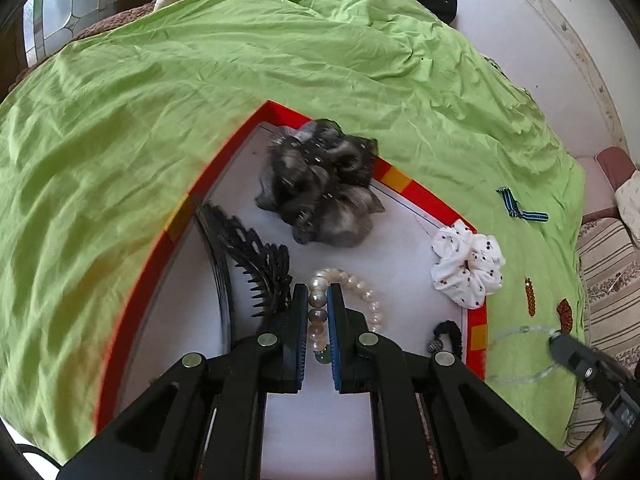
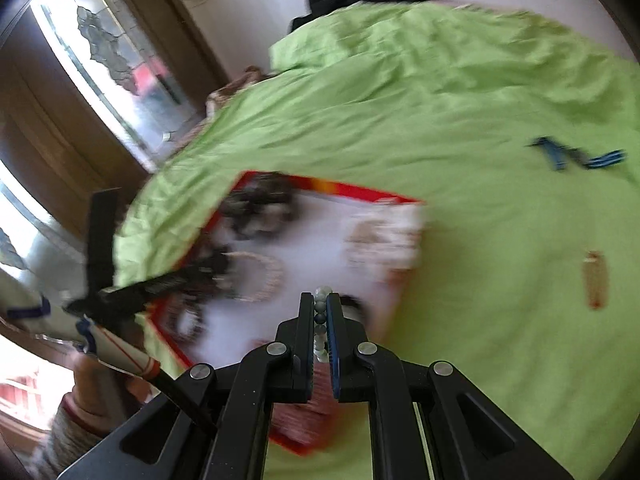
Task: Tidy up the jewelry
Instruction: 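Carry both bracelets into the tray and open both tools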
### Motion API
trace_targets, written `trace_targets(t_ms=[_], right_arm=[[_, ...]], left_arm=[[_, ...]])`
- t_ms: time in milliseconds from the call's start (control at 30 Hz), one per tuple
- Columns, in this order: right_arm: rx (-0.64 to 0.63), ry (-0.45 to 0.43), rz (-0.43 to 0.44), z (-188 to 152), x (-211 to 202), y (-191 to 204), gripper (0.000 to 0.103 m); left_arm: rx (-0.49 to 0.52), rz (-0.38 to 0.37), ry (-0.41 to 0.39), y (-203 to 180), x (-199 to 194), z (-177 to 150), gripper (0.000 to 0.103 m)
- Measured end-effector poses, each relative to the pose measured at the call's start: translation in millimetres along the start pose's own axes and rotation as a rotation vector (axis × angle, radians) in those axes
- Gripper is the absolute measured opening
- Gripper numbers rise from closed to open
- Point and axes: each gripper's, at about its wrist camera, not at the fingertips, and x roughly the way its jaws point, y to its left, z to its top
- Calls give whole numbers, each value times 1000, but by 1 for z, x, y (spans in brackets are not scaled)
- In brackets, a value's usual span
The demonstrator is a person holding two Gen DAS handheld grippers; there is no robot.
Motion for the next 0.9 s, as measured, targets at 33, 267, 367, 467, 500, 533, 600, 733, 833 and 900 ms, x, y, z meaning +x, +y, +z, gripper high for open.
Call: trace_targets(t_ms=[33, 267, 367, 467, 500, 533, 600, 733, 833, 900], right_arm=[[9, 20, 40, 1, 10, 11, 7], [89, 176, 281, -23, 68, 55, 7], [52, 210, 218, -35, 85, 58, 7], [0, 219, 140, -44, 90, 59, 7], [-28, 216, 117, -46, 90, 60, 7], [-67, 214, 86, -49, 90, 64, 7], [-120, 212, 52, -54, 90, 70, 7], [-168, 224, 57, -63, 94, 81, 7], [-153, 235, 97, -67, 99, 88, 7], [-162, 239, 114, -69, 101, 93, 7]], left_arm=[[-4, -8, 3, 4, 1, 2, 9], [-14, -73, 19, 17, 1, 10, 9], [7, -71, 23, 16, -1, 8, 9], [32, -55, 28, 15, -3, 6, 9], [43, -51, 26, 13, -5, 5, 9], [49, -49, 22, 12, -7, 4, 9], [61, -51, 6, 9, -14, 3, 9], [69, -81, -14, 5, -30, 3, 14], [67, -60, -58, 8, -50, 4, 19], [59, -34, -88, 11, -62, 2, 23]])
